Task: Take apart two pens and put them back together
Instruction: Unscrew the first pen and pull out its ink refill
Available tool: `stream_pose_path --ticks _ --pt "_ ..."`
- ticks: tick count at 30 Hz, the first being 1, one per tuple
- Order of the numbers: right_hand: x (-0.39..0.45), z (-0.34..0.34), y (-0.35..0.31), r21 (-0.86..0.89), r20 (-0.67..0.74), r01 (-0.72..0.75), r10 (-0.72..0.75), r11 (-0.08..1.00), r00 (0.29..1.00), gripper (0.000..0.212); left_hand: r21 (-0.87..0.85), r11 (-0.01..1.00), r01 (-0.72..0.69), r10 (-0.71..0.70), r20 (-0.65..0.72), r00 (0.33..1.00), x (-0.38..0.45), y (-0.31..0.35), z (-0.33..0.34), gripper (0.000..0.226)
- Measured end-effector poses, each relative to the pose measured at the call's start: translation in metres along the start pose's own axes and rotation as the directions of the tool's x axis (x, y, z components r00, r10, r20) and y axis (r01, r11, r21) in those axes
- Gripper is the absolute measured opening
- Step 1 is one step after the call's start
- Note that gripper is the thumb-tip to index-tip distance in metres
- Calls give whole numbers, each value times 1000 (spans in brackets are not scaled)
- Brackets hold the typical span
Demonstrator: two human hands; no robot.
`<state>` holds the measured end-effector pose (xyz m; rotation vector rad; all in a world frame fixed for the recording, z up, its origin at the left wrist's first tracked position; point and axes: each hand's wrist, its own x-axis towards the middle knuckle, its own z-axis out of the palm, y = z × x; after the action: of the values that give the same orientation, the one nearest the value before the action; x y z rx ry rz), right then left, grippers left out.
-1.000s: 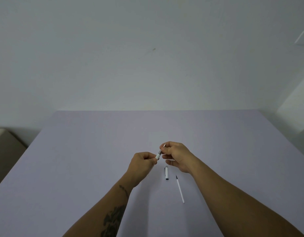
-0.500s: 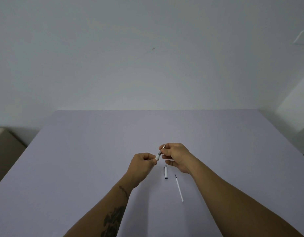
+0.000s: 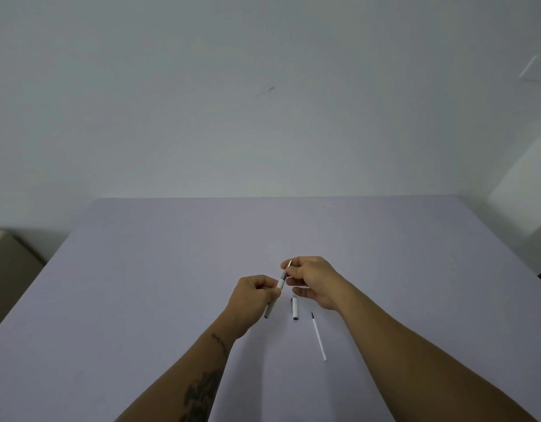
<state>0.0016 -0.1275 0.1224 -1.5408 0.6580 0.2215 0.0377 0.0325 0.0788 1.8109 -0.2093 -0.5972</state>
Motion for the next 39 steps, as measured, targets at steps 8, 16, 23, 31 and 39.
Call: stream_pose_path --ticks 8,16,23,31,39 --pt "2 4 3 -33 -13 15 -15 999 1000 12 -39 999 26 -26 5 1000 2 -2 -3 15" --pt "4 7 4 31 4 13 -13 999 1000 16 -45 998 32 -32 7 999 6 2 -8 9" --pt "6 5 0 21 23 8 -8 1000 1000 16 0 1000 27 -27 20 999 6 3 -11 5" --pt "6 4 2 30 3 -4 4 1000 1000 9 4 1000 25 -25 25 999 5 6 -8 10" --pt "5 1 -1 -14 6 1 -1 1000 1000 17 20 999 29 -29 23 999 6 4 -6 9"
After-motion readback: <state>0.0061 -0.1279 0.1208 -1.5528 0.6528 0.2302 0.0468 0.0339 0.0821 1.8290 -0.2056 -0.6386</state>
